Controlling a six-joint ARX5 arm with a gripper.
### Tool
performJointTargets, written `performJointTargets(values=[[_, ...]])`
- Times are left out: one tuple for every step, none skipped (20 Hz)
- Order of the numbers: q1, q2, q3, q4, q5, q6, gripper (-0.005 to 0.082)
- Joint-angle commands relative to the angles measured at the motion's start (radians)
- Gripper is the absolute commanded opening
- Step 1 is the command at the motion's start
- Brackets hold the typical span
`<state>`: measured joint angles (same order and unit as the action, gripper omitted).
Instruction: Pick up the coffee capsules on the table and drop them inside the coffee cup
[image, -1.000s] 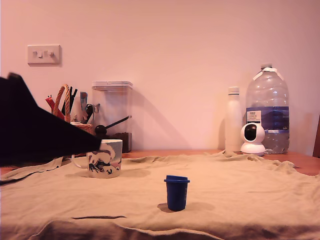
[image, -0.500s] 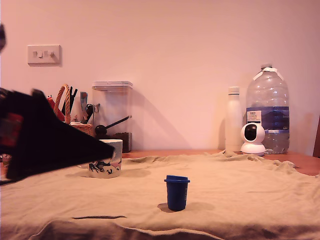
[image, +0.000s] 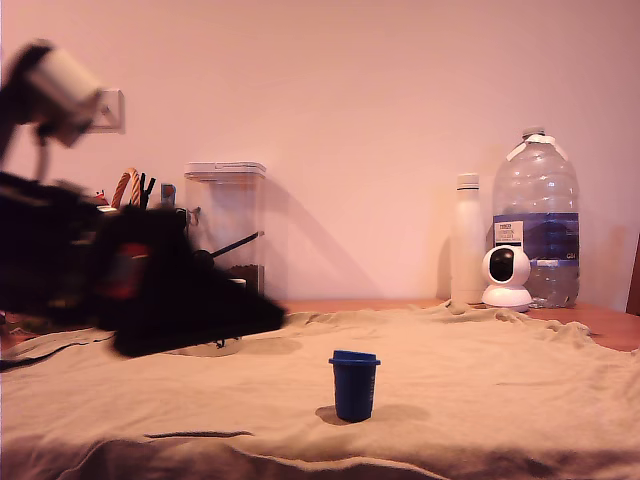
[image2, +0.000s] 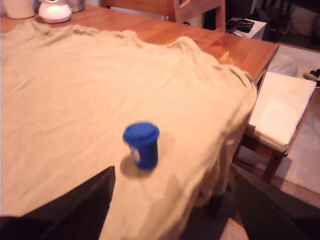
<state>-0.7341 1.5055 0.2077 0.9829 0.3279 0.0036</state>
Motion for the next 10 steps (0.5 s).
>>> performJointTargets(values=[[-0.002,0.045,0.019,0.001,0.01,-0.003,0.0657],[-0.002,0.065,0.034,-0.006,0.014,-0.003,0.0657],[-0.002,0.081,0.051,-0.021,0.016,-0.003,0.0657],[-0.002,0.095,0.068,-0.034,0.016,-0.003,0.0657],[-0.002,0.109,0.087,-0.05,0.016,-0.003,0.0657],[-0.002,0.123,0.107,-0.071,0.017,-0.004,0.0657],[-0.002,0.135,0.128,-0.099,0.022,-0.004,0.0657],[-0.002,0.145,0.148,-0.13,0.027,-0.005,0.0657],[-0.003,0.154,0.167,-0.158,0.032,-0.005,0.0657],[-0.006,0.161,0.185,-0.185,0.032,-0.014,0.0657]])
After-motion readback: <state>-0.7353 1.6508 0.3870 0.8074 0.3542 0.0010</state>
